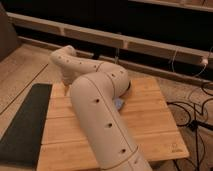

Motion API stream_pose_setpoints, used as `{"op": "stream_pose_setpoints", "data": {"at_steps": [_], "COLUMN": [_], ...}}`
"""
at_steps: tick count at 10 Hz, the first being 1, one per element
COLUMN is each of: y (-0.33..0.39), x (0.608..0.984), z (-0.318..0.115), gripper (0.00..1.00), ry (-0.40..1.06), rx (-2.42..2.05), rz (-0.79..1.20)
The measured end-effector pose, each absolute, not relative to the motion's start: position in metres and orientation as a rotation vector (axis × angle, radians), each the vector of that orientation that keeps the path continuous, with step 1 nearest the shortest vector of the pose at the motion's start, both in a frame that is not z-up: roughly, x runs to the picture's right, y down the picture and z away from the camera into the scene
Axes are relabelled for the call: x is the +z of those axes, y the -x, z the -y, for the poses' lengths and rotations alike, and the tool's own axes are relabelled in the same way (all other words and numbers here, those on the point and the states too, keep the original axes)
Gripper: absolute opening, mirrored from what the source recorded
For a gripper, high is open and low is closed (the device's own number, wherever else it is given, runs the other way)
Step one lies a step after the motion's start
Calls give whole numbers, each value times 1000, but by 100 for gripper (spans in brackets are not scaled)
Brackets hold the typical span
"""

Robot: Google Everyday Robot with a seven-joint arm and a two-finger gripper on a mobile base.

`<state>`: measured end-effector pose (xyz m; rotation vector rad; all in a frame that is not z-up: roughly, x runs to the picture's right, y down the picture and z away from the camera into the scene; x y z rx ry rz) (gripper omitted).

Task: Knock the eraser over

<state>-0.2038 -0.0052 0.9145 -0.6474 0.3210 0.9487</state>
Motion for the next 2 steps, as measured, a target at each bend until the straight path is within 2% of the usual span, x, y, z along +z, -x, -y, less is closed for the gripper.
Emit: {"op": "stream_pose_setpoints", "data": {"at_steps": [2], "y": [194], "x": [911], "z": [12], "gripper": [65], "ry": [637], "rx": [976], "rz": [-307]}}
